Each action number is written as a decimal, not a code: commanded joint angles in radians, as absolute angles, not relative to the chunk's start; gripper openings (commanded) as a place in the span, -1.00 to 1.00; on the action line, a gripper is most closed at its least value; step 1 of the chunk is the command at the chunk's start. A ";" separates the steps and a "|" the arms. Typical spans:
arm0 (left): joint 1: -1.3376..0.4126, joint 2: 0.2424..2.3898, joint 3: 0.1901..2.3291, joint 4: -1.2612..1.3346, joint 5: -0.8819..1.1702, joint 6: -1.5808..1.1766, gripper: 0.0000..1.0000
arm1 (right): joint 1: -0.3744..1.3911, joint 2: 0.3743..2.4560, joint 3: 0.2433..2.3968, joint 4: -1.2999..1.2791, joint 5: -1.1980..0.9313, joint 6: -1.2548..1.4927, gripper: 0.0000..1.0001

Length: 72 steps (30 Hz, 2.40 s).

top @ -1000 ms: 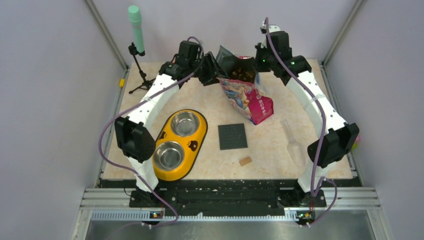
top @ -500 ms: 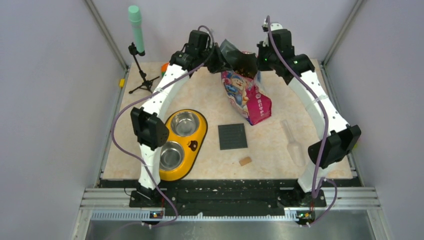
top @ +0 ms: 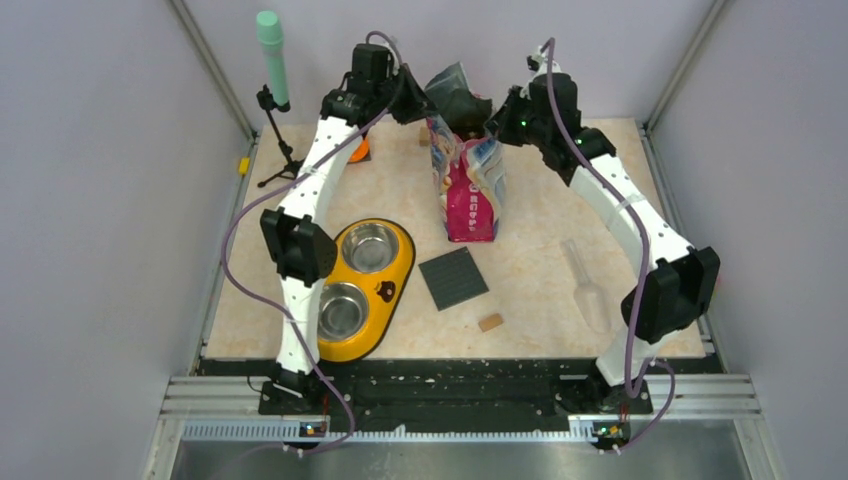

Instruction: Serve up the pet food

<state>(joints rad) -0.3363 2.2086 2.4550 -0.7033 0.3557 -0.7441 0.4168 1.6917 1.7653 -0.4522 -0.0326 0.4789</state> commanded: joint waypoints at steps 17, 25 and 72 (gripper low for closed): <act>-0.335 2.036 2.517 -0.462 0.501 -0.564 -1.00 | 0.447 1.227 1.088 0.061 -0.079 0.833 -1.00; -0.499 1.962 2.333 -0.564 0.546 -0.480 -1.00 | 0.445 1.100 0.990 -0.152 -0.004 0.772 -0.06; -0.519 2.061 2.478 -0.484 0.496 -0.503 -1.00 | 0.393 1.801 0.877 0.746 -0.343 1.374 -0.30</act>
